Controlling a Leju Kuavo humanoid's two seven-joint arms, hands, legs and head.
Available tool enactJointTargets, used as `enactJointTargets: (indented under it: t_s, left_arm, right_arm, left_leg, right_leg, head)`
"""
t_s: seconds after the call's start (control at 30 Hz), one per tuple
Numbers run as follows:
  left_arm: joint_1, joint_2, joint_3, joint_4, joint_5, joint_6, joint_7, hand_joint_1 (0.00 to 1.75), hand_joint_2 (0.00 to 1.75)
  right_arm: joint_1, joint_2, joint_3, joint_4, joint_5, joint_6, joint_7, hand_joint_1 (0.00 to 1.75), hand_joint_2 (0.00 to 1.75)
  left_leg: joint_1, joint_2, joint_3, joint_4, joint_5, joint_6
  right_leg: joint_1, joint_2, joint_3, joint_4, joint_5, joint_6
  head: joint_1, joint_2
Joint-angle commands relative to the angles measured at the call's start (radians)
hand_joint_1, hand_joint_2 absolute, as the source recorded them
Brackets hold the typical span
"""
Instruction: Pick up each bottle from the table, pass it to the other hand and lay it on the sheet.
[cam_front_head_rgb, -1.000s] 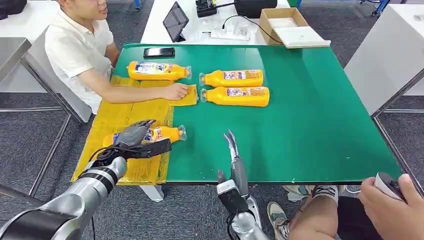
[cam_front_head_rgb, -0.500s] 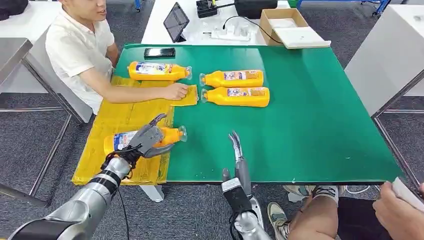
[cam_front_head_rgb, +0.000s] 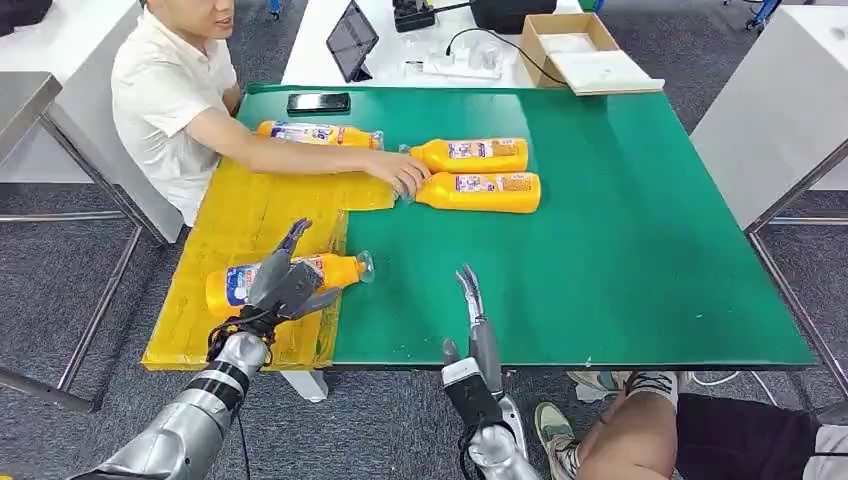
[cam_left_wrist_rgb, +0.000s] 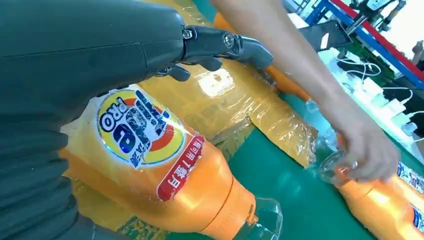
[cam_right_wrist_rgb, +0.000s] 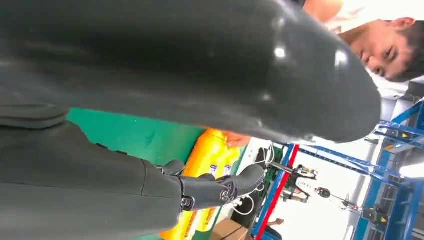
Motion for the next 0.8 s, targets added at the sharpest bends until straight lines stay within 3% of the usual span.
enactJointTargets:
  t_s: [0.03, 0.1, 0.13, 0.27, 0.43, 0.63, 0.8]
  left_arm:
    - [0.075, -0.006, -0.029, -0.158, 0.069, 0.116, -0.052, 0.0, 1.75]
    - [0.16, -0.008, -0.064, -0.322, 0.187, 0.063, -0.055, 0.0, 1.75]
    - [0.196, -0.012, -0.067, -0.388, 0.261, 0.007, -0.044, 0.0, 1.75]
    - [0.373, 0.005, -0.125, -0.661, 0.419, -0.07, -0.006, 0.0, 1.75]
    - [0.521, 0.011, -0.122, -0.804, 0.455, -0.038, -0.005, 0.0, 1.75]
    - [0.512, -0.009, -0.105, -0.785, 0.429, 0.025, -0.02, 0.0, 1.75]
    - [0.467, -0.016, -0.151, -0.733, 0.38, 0.037, -0.04, 0.0, 1.75]
  right_arm:
    - [-0.005, -0.004, 0.004, 0.03, 0.005, -0.021, -0.032, 0.0, 0.0]
    - [0.011, -0.025, 0.028, -0.014, 0.026, -0.062, -0.032, 0.0, 0.0]
    - [0.014, -0.039, 0.033, -0.032, 0.036, -0.076, -0.032, 0.0, 1.75]
    - [0.006, -0.138, -0.051, -0.066, 0.246, -0.233, -0.017, 0.0, 1.75]
    - [-0.006, -0.249, -0.215, -0.064, 0.542, -0.288, 0.109, 0.0, 1.75]
    - [-0.121, -0.314, -0.284, 0.135, 0.69, -0.255, 0.188, 0.0, 1.75]
    - [-0.237, -0.305, -0.254, 0.323, 0.753, -0.23, 0.222, 0.0, 1.75]
  left_leg:
    - [0.001, 0.002, 0.001, 0.0, -0.001, -0.001]
    - [0.001, 0.002, 0.002, -0.001, -0.001, -0.001]
    - [0.0, 0.002, 0.001, -0.001, -0.001, -0.001]
    - [0.0, 0.003, 0.003, -0.001, -0.002, -0.001]
    - [-0.001, 0.001, -0.001, -0.001, -0.002, 0.0]
    - [-0.001, 0.001, -0.002, 0.0, -0.003, 0.002]
    - [0.0, 0.004, 0.0, 0.0, -0.003, 0.001]
  right_leg:
    - [0.001, 0.0, 0.001, 0.0, 0.0, -0.001]
    - [0.001, 0.001, 0.001, -0.001, -0.001, -0.001]
    - [0.001, 0.0, 0.001, -0.001, -0.001, -0.001]
    - [0.0, 0.001, 0.002, -0.001, -0.002, -0.001]
    - [-0.001, 0.0, -0.001, -0.002, -0.001, 0.0]
    - [0.0, 0.0, -0.001, -0.003, 0.0, -0.001]
    - [0.001, 0.001, 0.0, -0.003, 0.0, -0.001]
  head:
    - [0.0, 0.0]
    - [0.0, 0.0]
    - [0.0, 0.0]
    - [0.0, 0.0]
    - [0.0, 0.0]
    - [0.0, 0.0]
    - [0.0, 0.0]
